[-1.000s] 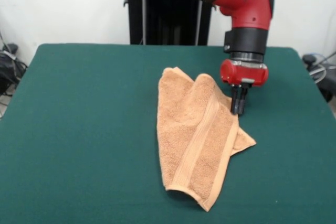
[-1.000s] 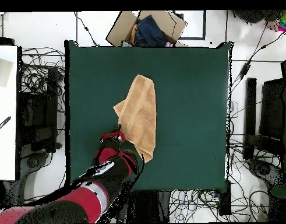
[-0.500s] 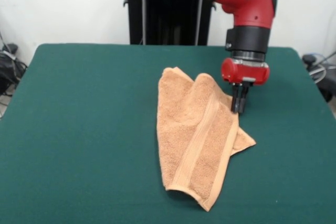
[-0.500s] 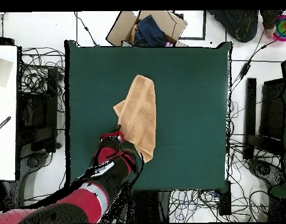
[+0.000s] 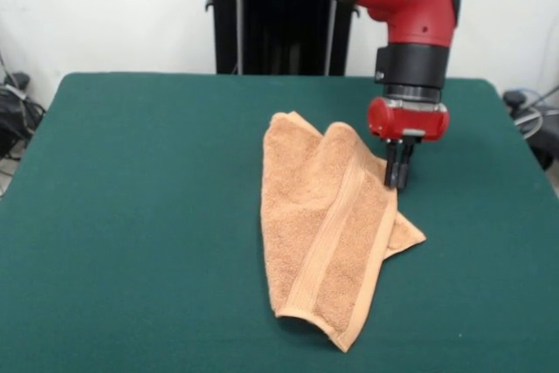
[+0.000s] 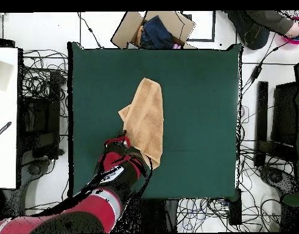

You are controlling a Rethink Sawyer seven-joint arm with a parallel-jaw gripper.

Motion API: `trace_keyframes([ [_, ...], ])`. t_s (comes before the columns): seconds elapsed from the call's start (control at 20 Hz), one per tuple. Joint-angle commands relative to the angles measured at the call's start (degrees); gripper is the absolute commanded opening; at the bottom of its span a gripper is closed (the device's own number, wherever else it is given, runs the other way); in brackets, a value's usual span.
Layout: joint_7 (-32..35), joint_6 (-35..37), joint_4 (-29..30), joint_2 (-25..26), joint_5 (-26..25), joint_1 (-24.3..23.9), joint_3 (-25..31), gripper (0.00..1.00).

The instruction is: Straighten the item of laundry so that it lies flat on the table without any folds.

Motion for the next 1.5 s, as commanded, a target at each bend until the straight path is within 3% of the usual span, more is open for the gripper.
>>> trace_keyframes([
  [0.05, 6.0, 8.3, 1.3, -1.2, -3.5, -3.0, 8.4, 0.00],
  [0.85, 5.1, 13.9, 2.0, -4.7, -6.7, -7.7, 13.0, 0.00],
  [1.5, 4.8, 18.0, 2.6, -7.3, -6.5, -8.4, 14.3, 0.00],
])
